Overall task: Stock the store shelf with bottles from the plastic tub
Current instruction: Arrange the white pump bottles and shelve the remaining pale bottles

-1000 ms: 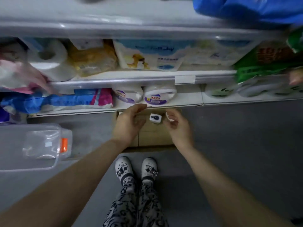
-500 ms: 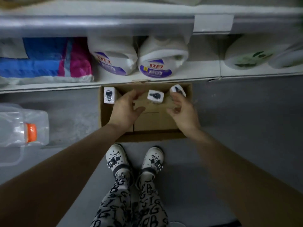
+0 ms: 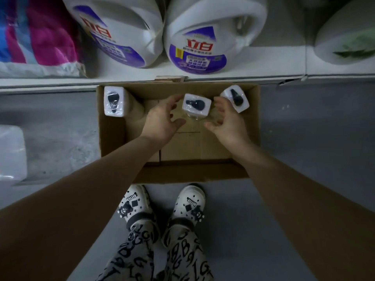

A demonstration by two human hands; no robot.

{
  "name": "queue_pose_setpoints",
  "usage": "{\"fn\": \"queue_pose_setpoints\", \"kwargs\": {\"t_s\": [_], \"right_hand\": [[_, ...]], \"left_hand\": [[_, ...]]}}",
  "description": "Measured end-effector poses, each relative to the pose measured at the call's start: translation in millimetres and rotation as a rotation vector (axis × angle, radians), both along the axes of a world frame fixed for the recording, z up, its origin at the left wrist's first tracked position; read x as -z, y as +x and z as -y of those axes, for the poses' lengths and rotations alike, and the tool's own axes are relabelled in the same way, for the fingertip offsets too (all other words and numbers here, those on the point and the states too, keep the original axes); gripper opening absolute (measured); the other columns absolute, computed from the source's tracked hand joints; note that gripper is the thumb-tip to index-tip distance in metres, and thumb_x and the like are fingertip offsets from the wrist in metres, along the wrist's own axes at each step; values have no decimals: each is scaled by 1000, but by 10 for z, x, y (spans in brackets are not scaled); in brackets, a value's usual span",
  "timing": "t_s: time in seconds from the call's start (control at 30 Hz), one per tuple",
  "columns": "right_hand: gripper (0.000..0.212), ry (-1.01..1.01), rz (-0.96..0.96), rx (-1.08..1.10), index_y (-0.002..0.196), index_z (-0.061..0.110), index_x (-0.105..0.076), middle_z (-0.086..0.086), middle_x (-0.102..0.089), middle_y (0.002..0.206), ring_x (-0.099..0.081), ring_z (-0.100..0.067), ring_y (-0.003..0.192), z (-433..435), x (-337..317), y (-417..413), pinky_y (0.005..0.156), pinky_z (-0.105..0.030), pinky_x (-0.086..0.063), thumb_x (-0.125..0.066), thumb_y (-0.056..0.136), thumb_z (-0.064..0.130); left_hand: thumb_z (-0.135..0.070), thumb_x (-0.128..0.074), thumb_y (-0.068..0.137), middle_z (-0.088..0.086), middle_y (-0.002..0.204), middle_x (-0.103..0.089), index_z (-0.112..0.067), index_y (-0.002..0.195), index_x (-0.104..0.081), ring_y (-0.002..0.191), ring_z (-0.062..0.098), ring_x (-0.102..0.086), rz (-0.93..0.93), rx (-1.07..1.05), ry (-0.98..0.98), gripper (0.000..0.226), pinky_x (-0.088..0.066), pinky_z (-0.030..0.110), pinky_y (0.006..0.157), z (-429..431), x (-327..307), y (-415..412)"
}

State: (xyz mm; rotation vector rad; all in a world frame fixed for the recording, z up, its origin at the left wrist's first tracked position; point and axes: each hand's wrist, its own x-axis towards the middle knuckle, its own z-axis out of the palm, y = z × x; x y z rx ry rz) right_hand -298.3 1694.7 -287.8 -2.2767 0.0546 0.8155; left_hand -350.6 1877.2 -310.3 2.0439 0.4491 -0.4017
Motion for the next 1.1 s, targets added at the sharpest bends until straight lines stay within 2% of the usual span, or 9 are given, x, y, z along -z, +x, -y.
{"fn": "queue_pose_setpoints", "kwargs": {"t_s": [0.07, 0.2, 0.27, 0.37, 0.5, 0.63, 0.73, 0.93, 1.1], "right_hand": [[73, -7, 5, 3, 147, 26, -39, 2, -51, 145, -49, -17, 133, -22, 191, 24, 109, -45, -45, -76, 85, 17], [80, -29, 74, -22, 143, 33, -38, 2, -55, 141, -53, -20, 130, -49, 556, 35, 104, -49, -49, -65, 71, 56], [77, -36, 95, -59, 145, 24, -40, -1, -55, 140, -52, -20, 130, -74, 612, 41, 105, -47, -47, -70, 79, 47], [66, 30, 63, -27, 143, 14, -44, 0, -57, 136, -54, -13, 125, -81, 671, 84, 102, -30, -47, -75, 86, 27], [60, 49, 59, -51, 140, 12, -47, -1, -57, 135, -52, -8, 121, -64, 685, 75, 94, -20, -44, -73, 88, 25], [55, 79, 62, -53, 139, 15, -49, 0, -57, 135, -54, -13, 124, -36, 570, -12, 103, -36, -48, -72, 90, 24], [55, 147, 27, -30, 138, 17, -48, 2, -56, 136, -53, -12, 125, -22, 359, -89, 104, -37, -49, -72, 90, 25], [53, 337, -152, 105, 140, 21, -48, 4, -59, 136, -58, -11, 123, 49, -183, -192, 103, -41, -52, -70, 92, 26], [41, 480, -232, 214, 134, 14, -54, 2, -65, 126, -65, -3, 110, 66, -740, -204, 88, -21, -53, -66, 95, 15]], "left_hand": [[-9, -73, 86, 0, 142, -53, -25, 146, -42, 129, 13, -50, -17, 6, -18, 69, -48, 33, 104, 26, 198, 63], [-8, -72, 86, 0, 138, -57, -22, 147, -41, 124, 13, -55, -10, 16, -83, 70, -50, 33, 102, 46, 508, 190], [-13, -72, 87, -1, 137, -57, -22, 147, -41, 125, 12, -55, -9, 19, -104, 68, -50, 29, 101, 49, 590, 226], [-20, -74, 87, 0, 135, -60, -22, 144, -43, 124, 12, -56, 3, 25, -124, 65, -50, 30, 100, 51, 682, 262], [-20, -74, 86, -2, 127, -64, -21, 133, -51, 119, 12, -60, 11, 42, -145, 53, -51, 34, 100, 32, 671, 260], [-16, -73, 86, -8, 121, -62, -20, 128, -52, 118, 10, -59, 11, 48, -174, 47, -49, 18, 95, 19, 505, 180], [-17, -73, 87, -10, 121, -60, -21, 128, -51, 119, 8, -59, 10, 56, -209, 47, -49, 12, 90, -13, 295, 81], [-28, -64, 94, 0, 132, -60, -21, 141, -49, 121, 10, -57, 39, 116, -197, 50, -50, 32, 102, -89, -327, -20], [-46, -58, 94, 7, 128, -54, -21, 140, -51, 118, 18, -56, -7, 125, -159, 53, -48, 41, 103, -58, -857, 17]]}}
